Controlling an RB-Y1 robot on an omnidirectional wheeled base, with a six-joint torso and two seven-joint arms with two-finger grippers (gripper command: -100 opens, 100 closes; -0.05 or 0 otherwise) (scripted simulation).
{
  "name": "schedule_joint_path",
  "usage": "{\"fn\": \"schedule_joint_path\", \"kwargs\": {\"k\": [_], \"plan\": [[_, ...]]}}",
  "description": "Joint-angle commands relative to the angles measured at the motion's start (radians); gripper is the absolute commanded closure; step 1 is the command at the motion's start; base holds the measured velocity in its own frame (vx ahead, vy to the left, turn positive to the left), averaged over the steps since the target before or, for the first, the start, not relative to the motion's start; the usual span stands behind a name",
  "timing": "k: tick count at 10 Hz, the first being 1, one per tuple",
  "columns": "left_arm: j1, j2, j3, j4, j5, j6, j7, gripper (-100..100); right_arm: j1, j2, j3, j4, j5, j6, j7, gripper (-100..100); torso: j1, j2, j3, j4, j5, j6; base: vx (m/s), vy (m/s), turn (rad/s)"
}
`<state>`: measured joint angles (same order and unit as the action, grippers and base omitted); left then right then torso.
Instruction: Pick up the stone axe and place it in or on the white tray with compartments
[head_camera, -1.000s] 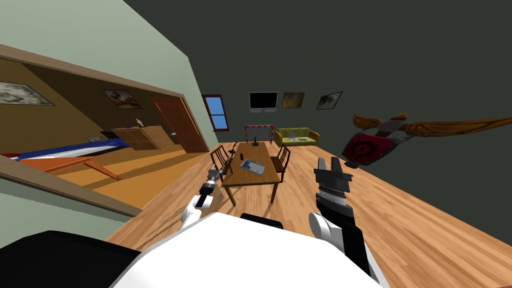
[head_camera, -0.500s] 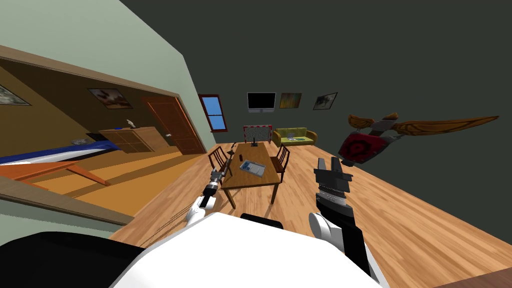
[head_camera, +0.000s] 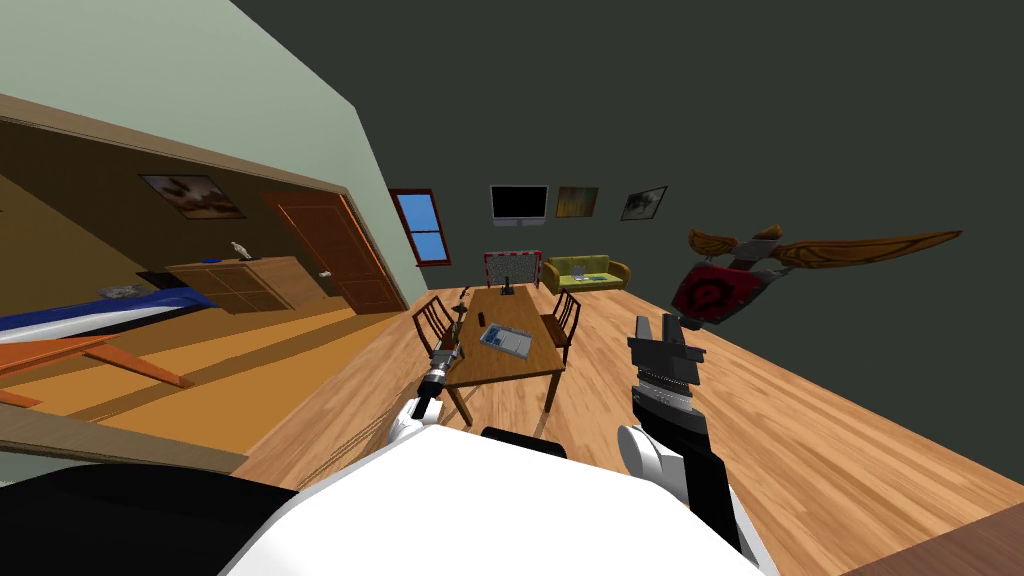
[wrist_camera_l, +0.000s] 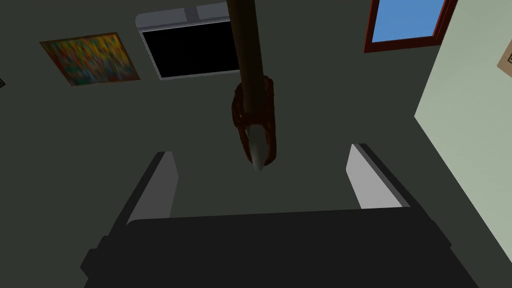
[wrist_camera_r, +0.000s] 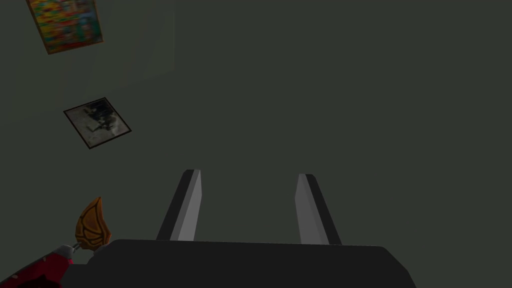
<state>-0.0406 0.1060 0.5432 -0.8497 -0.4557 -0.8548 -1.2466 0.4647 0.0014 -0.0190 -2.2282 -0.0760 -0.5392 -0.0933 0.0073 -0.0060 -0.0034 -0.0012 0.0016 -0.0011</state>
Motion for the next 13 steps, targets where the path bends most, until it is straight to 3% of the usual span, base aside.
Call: {"fn": "schedule_joint_path", "kwargs": {"k": [1,2,4,7,9,10,11,12,13], "plan": [[-0.012,-0.035,0.010,0.050,-0.003,-0.007,-0.037,-100,0.000,0.000,0.000,0.000,0.000,0.000,0.000,0,0.000,0.000,0.000,0.000,0.000,0.000,0.072,0.125,-0.040],[-0.012,-0.035,0.010,0.051,-0.003,-0.007,-0.037,-100,0.000,0.000,0.000,0.000,0.000,0.000,0.000,0,0.001,0.000,0.000,0.000,0.000,0.000,0.039,0.092,-0.018],[-0.026,-0.079,0.020,0.101,-0.005,-0.004,-0.067,-100,0.000,0.000,0.000,0.000,0.000,0.000,0.000,0,-0.002,0.002,0.001,0.000,0.000,0.000,0.045,0.091,-0.011],[-0.031,-0.102,0.025,0.118,-0.005,-0.002,-0.078,-100,0.000,0.000,0.000,0.000,0.000,0.000,0.000,0,-0.002,0.002,0.001,0.001,-0.001,0.000,0.030,0.070,-0.006],[-0.038,-0.142,0.031,0.139,-0.004,0.000,-0.092,-100,0.000,0.000,0.000,0.000,0.000,0.000,0.000,0,-0.003,0.003,0.002,0.001,-0.001,0.000,0.027,0.069,0.002],[-0.041,-0.125,0.030,0.137,-0.004,0.002,-0.084,-100,0.000,0.000,0.000,0.000,0.000,0.000,0.000,0,-0.002,0.003,0.002,0.001,-0.001,0.000,0.020,0.038,-0.006],[-0.041,-0.126,0.030,0.138,-0.004,0.002,-0.085,0,0.000,0.000,0.000,0.000,0.000,0.000,0.000,0,-0.004,0.003,0.002,0.001,-0.001,0.000,0.003,0.007,0.000],[-0.034,-0.124,-0.008,0.129,0.012,0.009,-0.090,-100,0.000,0.000,0.000,0.000,0.000,0.000,0.000,0,-0.006,0.004,0.002,0.001,-0.002,0.000,0.027,0.008,0.172],[-0.028,-0.122,-0.041,0.119,0.029,0.015,-0.094,-100,0.000,0.000,0.000,0.000,0.000,0.000,0.000,0,-0.007,0.003,0.002,0.001,-0.002,-0.001,0.062,0.005,0.236]]}}
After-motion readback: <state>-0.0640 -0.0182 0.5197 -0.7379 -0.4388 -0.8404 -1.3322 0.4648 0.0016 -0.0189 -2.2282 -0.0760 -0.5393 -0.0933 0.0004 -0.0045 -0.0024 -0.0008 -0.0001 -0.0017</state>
